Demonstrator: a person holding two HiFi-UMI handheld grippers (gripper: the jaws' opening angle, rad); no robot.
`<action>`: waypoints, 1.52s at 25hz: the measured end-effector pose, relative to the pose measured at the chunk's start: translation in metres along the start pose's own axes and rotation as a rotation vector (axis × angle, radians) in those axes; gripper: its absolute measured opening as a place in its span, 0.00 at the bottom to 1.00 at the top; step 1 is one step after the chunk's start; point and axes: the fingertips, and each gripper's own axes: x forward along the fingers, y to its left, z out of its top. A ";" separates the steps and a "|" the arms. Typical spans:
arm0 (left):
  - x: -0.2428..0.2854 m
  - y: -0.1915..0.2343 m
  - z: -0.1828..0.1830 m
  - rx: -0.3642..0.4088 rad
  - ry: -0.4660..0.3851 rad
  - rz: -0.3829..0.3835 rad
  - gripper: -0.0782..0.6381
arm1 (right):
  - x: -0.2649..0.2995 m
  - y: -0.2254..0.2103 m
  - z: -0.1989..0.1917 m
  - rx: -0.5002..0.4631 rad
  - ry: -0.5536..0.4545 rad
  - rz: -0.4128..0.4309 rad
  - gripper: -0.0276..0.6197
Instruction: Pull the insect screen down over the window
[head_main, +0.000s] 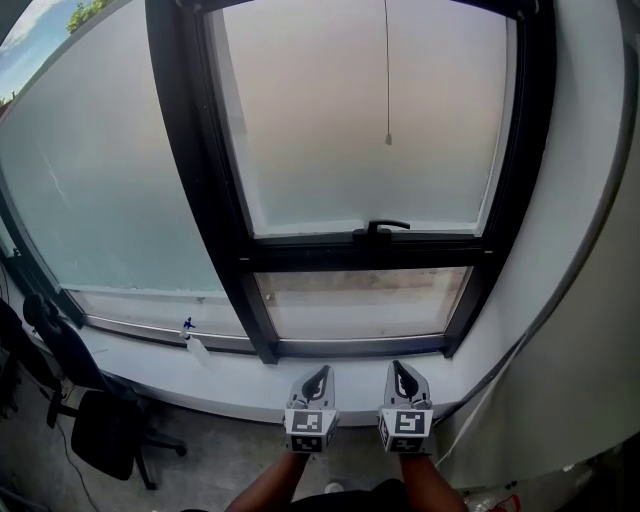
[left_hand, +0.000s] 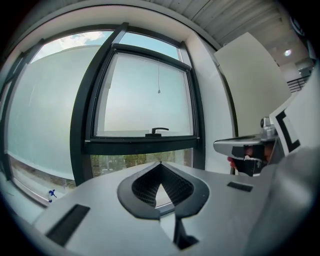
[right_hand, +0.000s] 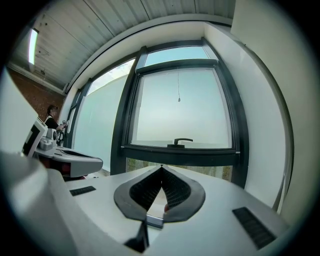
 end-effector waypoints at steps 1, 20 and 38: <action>0.004 -0.001 0.002 -0.012 -0.004 -0.013 0.10 | 0.003 0.000 0.000 -0.002 0.001 0.001 0.04; 0.144 0.019 0.029 -0.048 -0.008 0.041 0.10 | 0.136 -0.078 0.001 -0.030 -0.004 0.060 0.04; 0.214 0.046 0.043 -0.027 -0.015 0.094 0.10 | 0.205 -0.106 -0.001 -0.011 -0.010 0.084 0.04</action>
